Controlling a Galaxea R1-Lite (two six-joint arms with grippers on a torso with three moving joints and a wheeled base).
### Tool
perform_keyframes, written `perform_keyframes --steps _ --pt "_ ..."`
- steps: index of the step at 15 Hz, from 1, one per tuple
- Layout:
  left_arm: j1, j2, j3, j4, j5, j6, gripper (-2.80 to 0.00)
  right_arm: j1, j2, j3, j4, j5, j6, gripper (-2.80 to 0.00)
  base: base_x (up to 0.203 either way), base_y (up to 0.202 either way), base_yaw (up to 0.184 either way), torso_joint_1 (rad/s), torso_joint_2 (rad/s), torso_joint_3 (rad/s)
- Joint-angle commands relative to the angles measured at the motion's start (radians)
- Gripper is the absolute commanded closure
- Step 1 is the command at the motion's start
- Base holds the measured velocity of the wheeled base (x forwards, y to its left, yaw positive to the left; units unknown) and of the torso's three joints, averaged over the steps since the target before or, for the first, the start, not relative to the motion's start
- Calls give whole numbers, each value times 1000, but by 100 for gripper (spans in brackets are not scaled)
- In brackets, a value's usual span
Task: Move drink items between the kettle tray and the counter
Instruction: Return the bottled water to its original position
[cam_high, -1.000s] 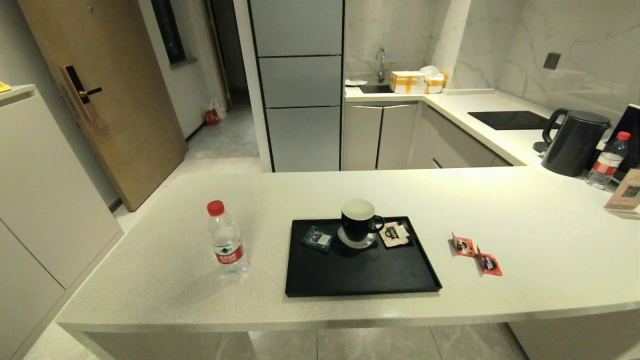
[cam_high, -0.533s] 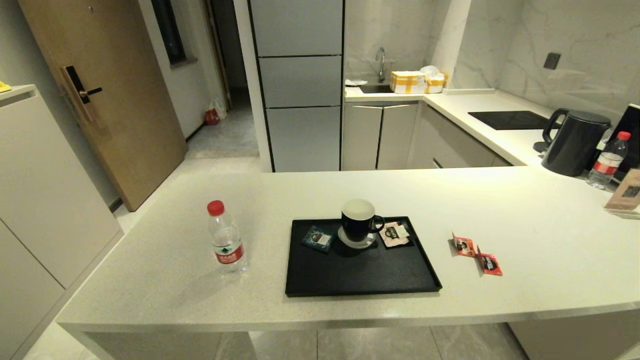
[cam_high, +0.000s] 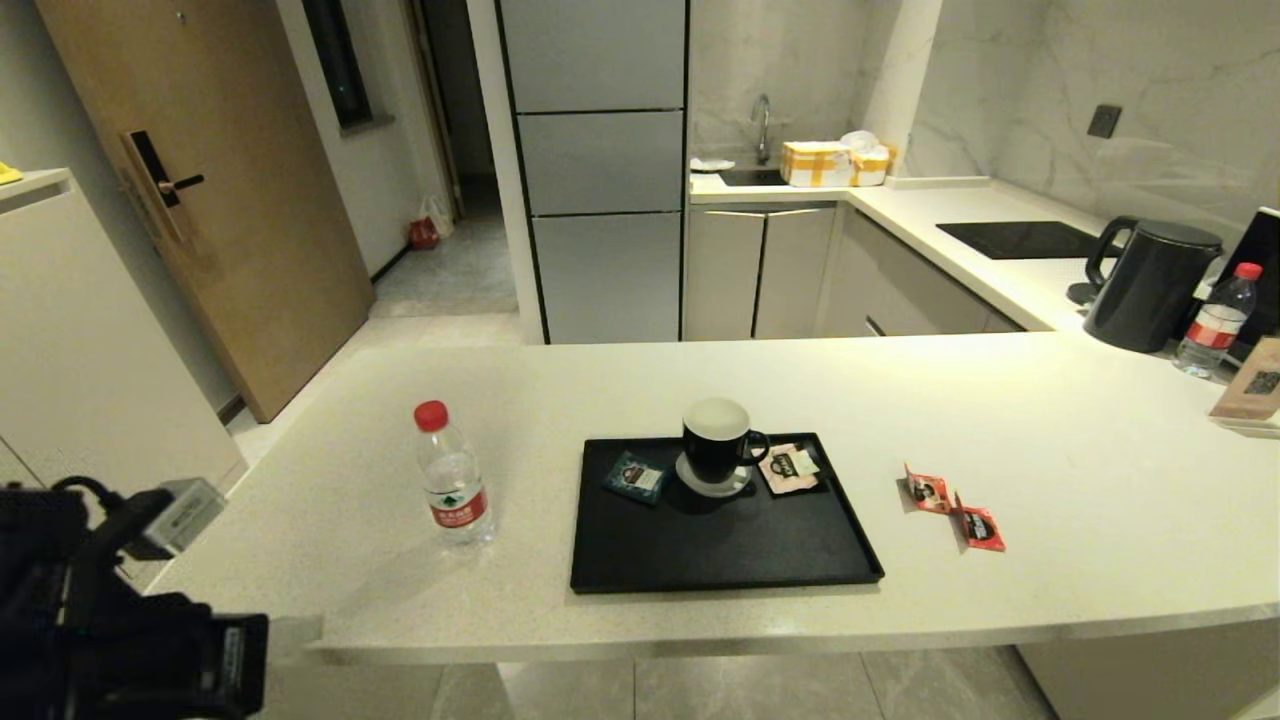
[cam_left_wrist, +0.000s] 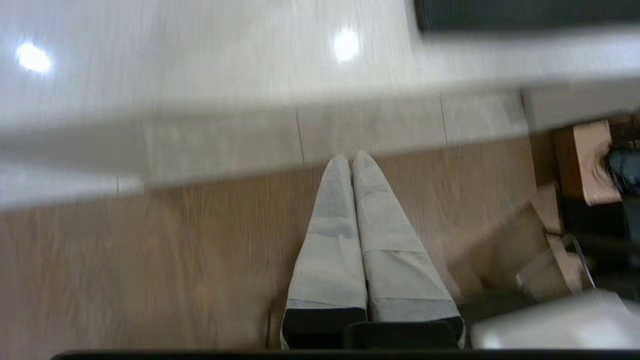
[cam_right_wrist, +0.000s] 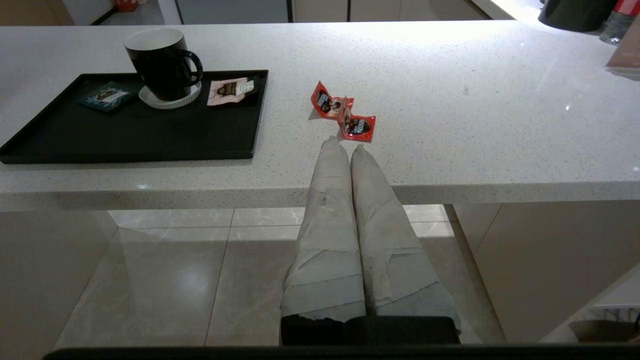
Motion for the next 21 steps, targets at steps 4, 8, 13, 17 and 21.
perform_keyframes --steps 4,8,13,17,21 --pt "-36 371 191 -815 14 6 0 -1 2 1 0 0 -1 0 0 0 0 0 0 0" --pt "-89 463 255 -988 85 15 -280 -1 2 -1 0 0 -1 0 0 0 0 0 0 0" --pt "-99 613 202 -1032 127 34 -280 0 0 0 0 0 -1 0 0 0 0 0 0 0" --pt "-126 804 152 -1220 239 42 -280 0 0 -1 0 0 -1 0 0 0 0 0 0 0" --pt "-186 962 122 -1444 278 125 -280 0 2 1 0 0 -1 0 0 0 0 0 0 0"
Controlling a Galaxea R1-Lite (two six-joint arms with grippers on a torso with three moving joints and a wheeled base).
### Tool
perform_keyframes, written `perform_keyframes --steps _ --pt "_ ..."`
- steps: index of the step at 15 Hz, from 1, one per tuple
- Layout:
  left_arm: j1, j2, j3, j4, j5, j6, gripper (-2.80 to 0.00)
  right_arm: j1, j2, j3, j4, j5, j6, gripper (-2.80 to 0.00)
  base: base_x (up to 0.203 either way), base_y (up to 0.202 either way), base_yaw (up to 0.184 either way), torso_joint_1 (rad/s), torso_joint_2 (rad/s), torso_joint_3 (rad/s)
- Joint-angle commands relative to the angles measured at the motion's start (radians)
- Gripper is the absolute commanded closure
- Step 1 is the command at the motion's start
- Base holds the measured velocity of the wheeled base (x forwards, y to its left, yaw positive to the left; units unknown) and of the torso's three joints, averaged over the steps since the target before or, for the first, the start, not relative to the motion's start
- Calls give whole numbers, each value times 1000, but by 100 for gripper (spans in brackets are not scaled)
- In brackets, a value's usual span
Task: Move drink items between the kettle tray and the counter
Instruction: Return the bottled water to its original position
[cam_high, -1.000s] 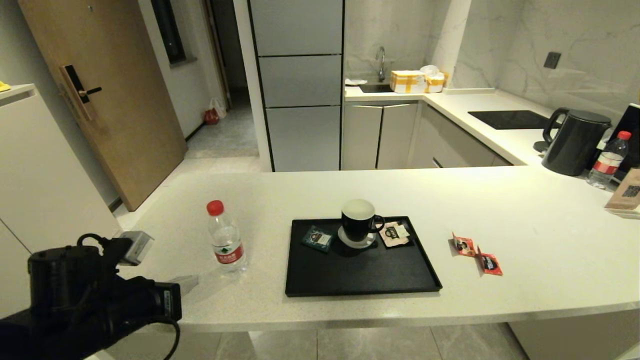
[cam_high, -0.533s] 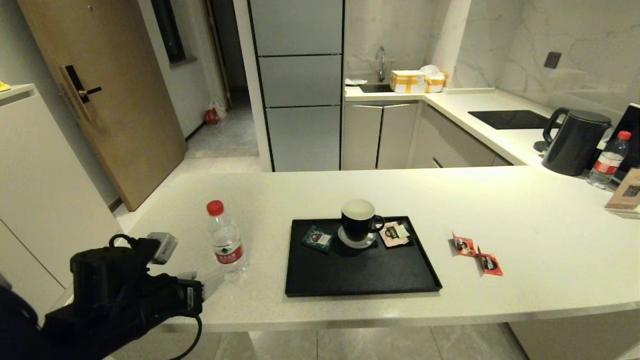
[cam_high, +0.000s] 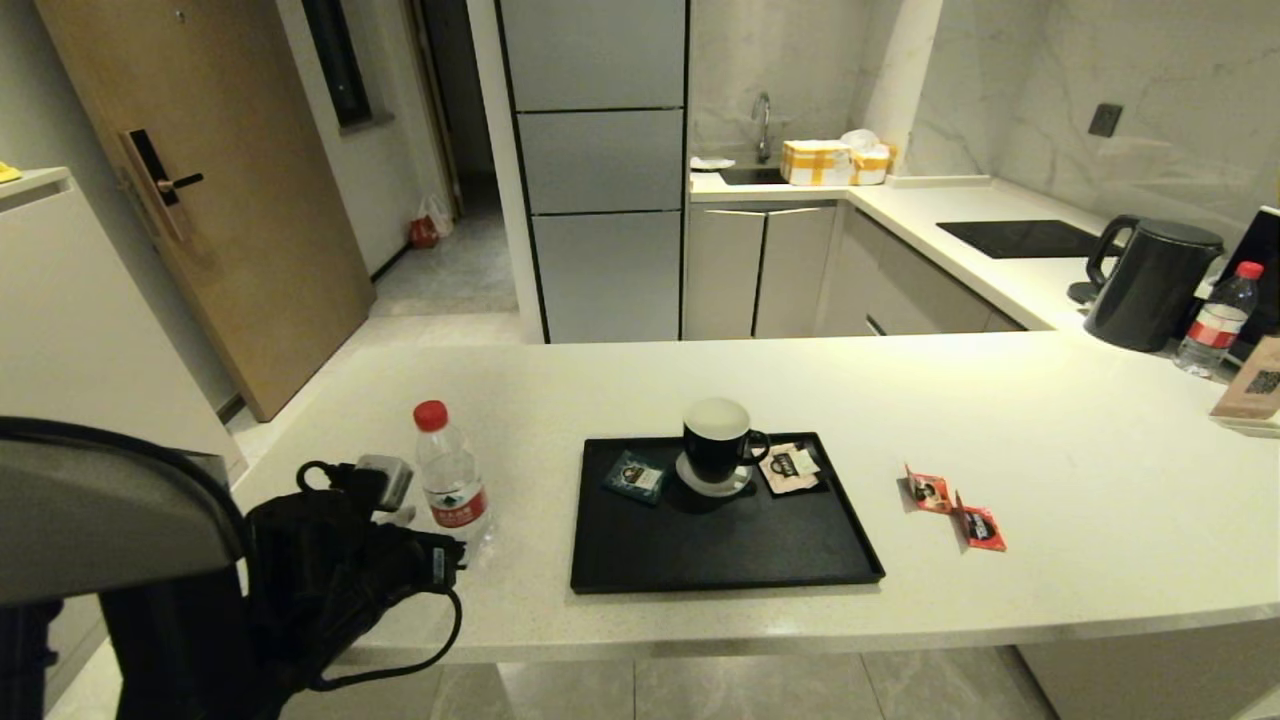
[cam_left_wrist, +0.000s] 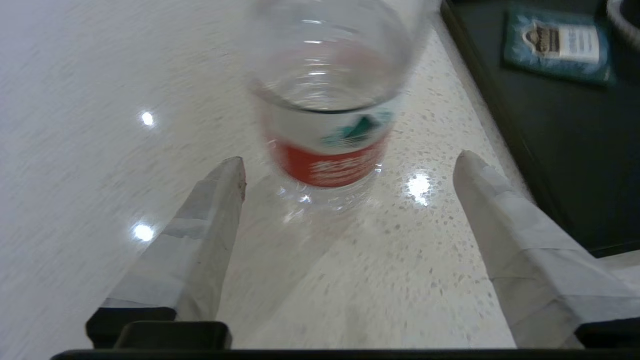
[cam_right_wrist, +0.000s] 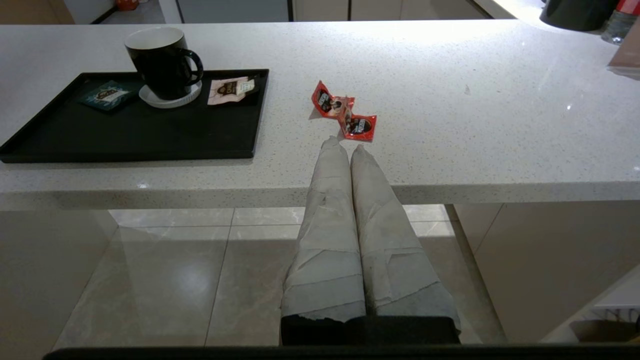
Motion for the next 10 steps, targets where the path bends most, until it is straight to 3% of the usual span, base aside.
perform_keyframes --steps 1,5,10 --pt "-27 71 -28 -18 6 6 -280 0 2 1 0 1 -1 0 0 0 0 0 0 0" --pt "-40 105 -117 -18 97 23 -280 -1 2 -1 0 1 -1 0 0 0 0 0 0 0" --pt "-34 124 -195 -18 156 40 -280 0 2 0 0 1 -1 0 0 0 0 0 0 0"
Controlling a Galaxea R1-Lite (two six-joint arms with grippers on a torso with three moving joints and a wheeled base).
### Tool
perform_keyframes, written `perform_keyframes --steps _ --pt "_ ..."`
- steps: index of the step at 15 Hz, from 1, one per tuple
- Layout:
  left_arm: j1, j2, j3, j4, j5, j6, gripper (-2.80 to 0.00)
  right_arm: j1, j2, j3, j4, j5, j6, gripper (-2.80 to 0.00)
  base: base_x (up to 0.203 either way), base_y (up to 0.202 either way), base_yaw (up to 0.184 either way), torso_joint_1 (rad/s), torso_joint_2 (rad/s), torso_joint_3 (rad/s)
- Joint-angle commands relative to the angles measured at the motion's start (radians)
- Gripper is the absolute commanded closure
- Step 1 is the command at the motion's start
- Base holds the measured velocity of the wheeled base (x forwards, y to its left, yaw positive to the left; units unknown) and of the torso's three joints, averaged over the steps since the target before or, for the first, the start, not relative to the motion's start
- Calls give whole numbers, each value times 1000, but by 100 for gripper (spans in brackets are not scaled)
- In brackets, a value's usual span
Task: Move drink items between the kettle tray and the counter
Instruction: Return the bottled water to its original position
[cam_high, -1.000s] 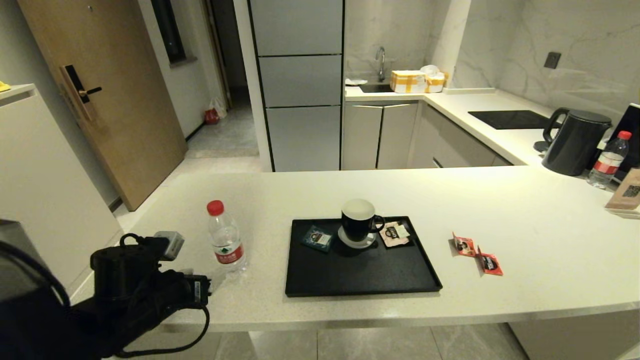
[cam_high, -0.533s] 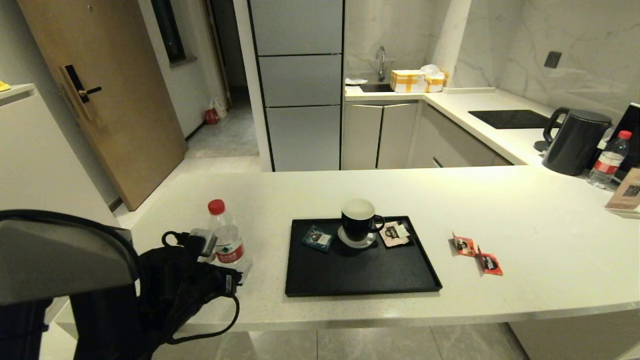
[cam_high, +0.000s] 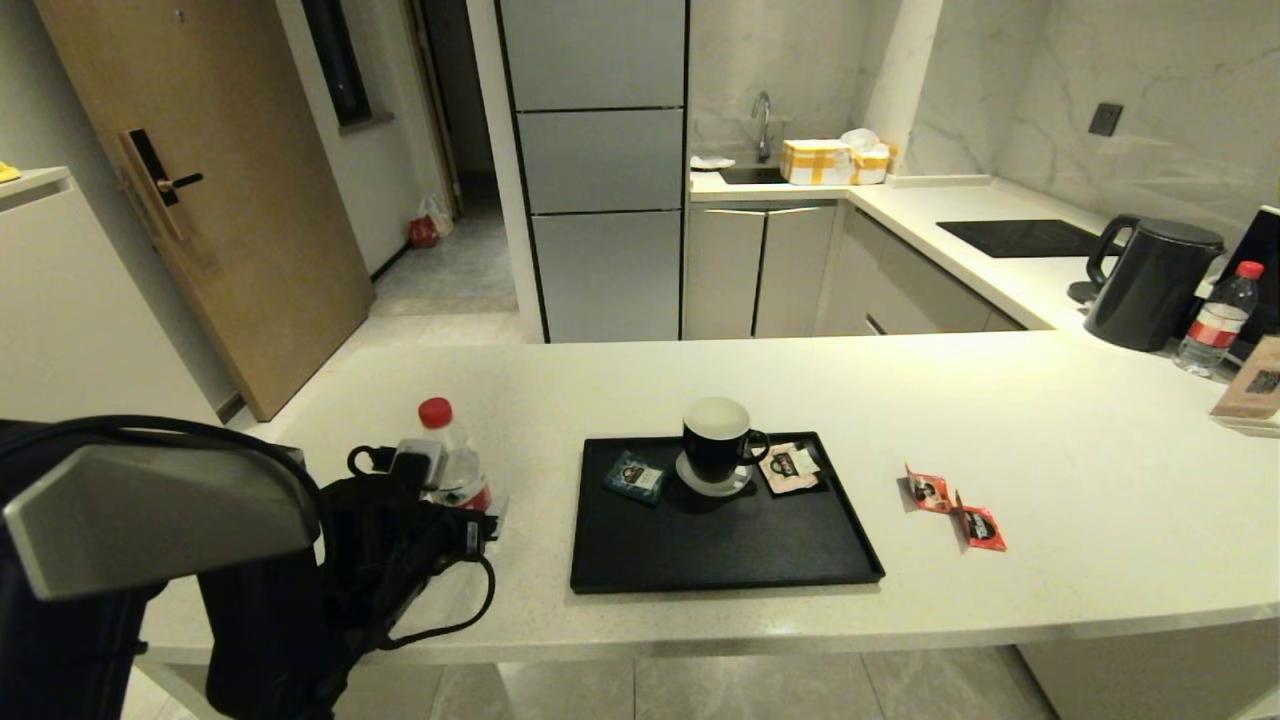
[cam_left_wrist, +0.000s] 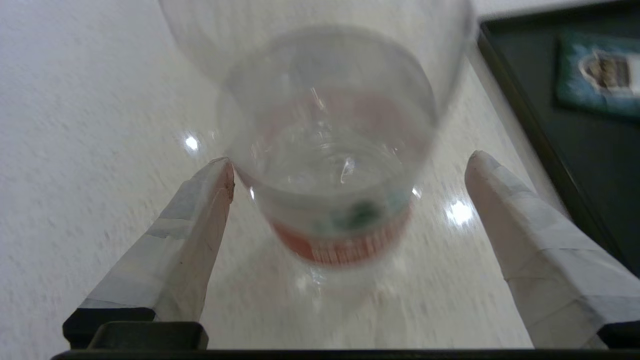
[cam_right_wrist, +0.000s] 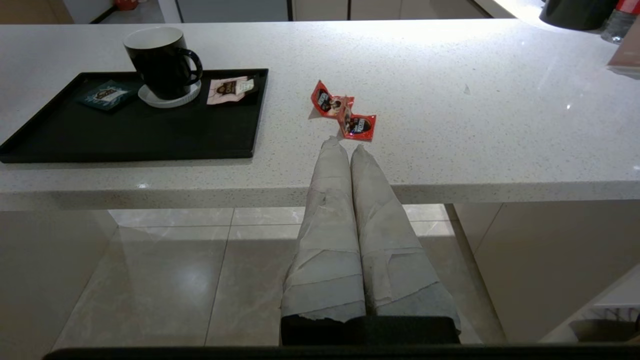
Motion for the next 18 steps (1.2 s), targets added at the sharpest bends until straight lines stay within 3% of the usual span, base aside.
perform_keyframes --steps 1,4,5,9,12,14,18 --pt "1 14 -26 -8 11 0 -280 -1 0 -1 0 0 -1 0 0 0 0 0 0 0" --pt "2 14 -61 9 36 0 -280 -1 2 0 0 0 -1 0 0 0 0 0 0 0" --pt "2 15 -71 27 45 0 0 -1 0 -1 0 0 -1 0 0 0 0 0 0 0" --pt "1 8 -69 31 43 1 0 -2 0 -1 0 1 -1 0 0 0 0 0 0 0" --pt "-33 -101 -46 62 41 -3 0 -1 0 0 0 0 -1 0 0 0 0 0 0 0" --pt "-107 -199 -56 154 42 -25 0 -1 1 0 0 0 -2 0 0 0 0 0 0 0" --pt "-309 -228 -281 401 136 -118 0 -1 1 0 0 0 -1 0 0 0 0 0 0 0"
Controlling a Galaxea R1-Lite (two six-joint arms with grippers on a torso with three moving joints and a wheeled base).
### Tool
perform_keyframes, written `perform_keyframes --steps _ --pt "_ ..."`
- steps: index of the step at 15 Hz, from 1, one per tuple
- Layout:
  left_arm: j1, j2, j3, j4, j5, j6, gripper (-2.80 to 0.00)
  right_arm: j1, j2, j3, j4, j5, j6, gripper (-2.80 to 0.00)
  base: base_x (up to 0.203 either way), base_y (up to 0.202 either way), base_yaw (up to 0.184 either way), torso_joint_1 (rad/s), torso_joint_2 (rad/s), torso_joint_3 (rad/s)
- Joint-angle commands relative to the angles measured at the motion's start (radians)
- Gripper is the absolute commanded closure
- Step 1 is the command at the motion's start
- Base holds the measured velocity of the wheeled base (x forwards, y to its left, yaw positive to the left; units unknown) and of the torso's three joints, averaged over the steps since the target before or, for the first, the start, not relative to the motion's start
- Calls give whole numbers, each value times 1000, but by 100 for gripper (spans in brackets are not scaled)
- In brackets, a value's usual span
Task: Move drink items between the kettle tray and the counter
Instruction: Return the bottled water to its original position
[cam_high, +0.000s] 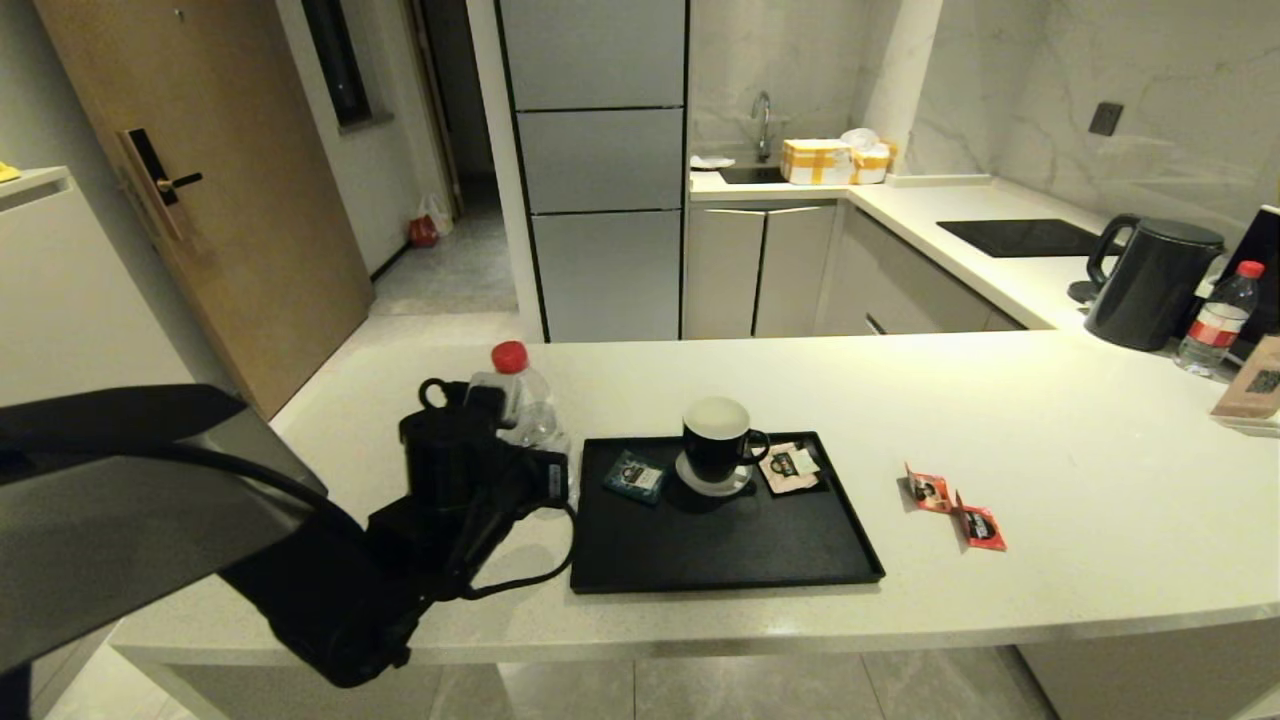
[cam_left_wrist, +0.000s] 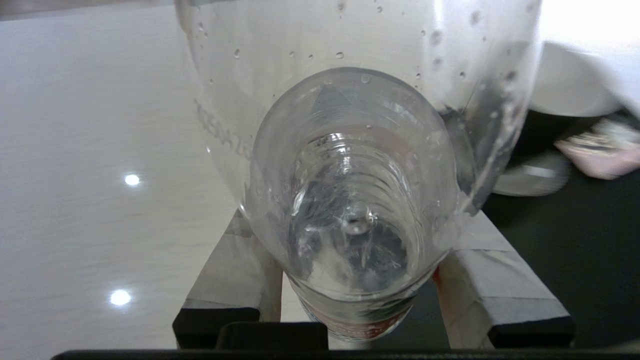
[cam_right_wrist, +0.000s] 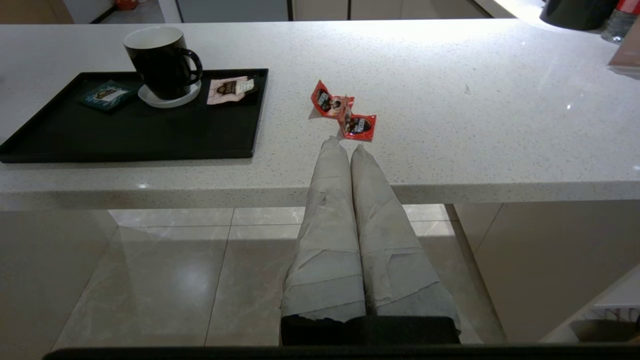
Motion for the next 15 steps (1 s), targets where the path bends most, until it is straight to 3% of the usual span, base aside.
perform_keyframes --steps 1,5,15 --pt "-74 1 -73 59 23 -9 0 -1 0 0 0 0 -1 0 0 0 0 0 0 0" --pt "-97 68 -174 155 30 -11 0 1 2 -1 0 0 -1 0 0 0 0 0 0 0" --pt "-85 209 -203 137 33 -10 0 -1 2 0 0 2 -1 0 0 0 0 0 0 0"
